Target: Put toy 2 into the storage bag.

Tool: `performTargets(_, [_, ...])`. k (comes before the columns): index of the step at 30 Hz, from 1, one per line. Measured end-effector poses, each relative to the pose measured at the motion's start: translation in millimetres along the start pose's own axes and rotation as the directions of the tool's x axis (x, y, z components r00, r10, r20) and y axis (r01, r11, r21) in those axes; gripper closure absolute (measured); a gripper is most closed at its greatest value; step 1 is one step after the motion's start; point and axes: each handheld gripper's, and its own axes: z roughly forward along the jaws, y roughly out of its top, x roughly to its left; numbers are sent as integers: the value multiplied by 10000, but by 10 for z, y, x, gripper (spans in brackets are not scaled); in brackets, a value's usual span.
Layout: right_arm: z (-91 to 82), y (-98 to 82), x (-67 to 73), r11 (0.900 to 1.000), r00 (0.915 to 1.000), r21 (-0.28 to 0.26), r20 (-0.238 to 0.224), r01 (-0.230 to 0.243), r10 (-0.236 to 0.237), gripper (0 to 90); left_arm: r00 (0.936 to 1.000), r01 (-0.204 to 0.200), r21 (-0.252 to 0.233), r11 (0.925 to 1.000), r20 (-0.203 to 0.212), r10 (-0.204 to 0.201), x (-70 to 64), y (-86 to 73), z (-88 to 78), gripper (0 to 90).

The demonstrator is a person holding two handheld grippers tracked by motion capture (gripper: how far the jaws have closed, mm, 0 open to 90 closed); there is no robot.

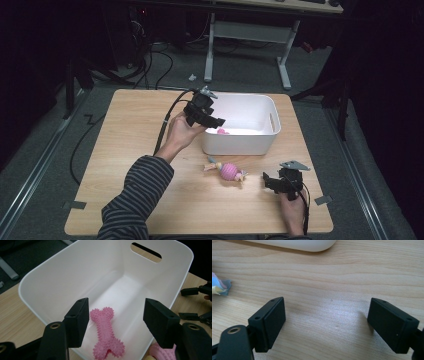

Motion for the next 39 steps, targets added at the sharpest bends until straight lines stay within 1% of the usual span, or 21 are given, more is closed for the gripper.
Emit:
performTargets(6, [0, 0, 0, 10000, 10000, -2, 1, 0, 0, 150, 9997, 153, -344, 9993, -177, -159, 40, -114, -163, 370])
performTargets(12, [0, 0, 0, 10000, 10000, -7, 0, 0, 0, 150, 9989, 341, -474, 9983, -308, -356, 95, -217, -288, 363])
performTargets(14, [0, 0, 0, 10000, 10000, -9, -3, 0, 0, 150, 9988, 296, -533, 9981, -372, -316, 95, -246, -333, 363])
performTargets(16, [0, 0, 0, 10000, 10000, -7, -1, -1, 1, 150, 9986, 166, -519, 9985, -487, -191, 86, -275, -375, 363])
performTargets(19, [0, 0, 0, 10000, 10000, -7, -2, 0, 0, 150, 9982, 164, -593, 9981, -558, -198, 83, -327, -413, 363])
performTargets(24, [0, 0, 0, 10000, 10000, -7, -1, -2, 2, 150, 9970, 346, -736, 9967, -659, -395, 99, -456, -474, 364])
performTargets(28, [0, 0, 0, 10000, 10000, -7, -1, -1, 1, 150, 9956, 436, -739, 9963, -794, -495, 112, -569, -522, 363])
performTargets(31, [0, 0, 1, 10000, 10000, -7, 0, -5, 5, 150, 9941, 671, -770, 9948, -801, -732, 134, -672, -547, 363])
performTargets(32, [0, 0, 1, 10000, 10000, -6, -3, -12, 12, 150, 9933, 683, -774, 9947, -880, -751, 138, -693, -557, 362])
performTargets(35, [0, 0, 1, 10000, 10000, -8, -4, -8, 8, 150, 9920, 874, -915, 9920, -835, -951, 151, -780, -585, 362])
performTargets(36, [0, 0, 1, 10000, 10000, -6, 1, -7, 7, 150, 9917, 931, -894, 9916, -806, -1004, 157, -803, -593, 362])
performTargets(39, [0, 0, 1, 10000, 10000, -6, 1, -8, 8, 150, 9898, 1060, -973, 9896, -847, -1144, 172, -875, -626, 359])
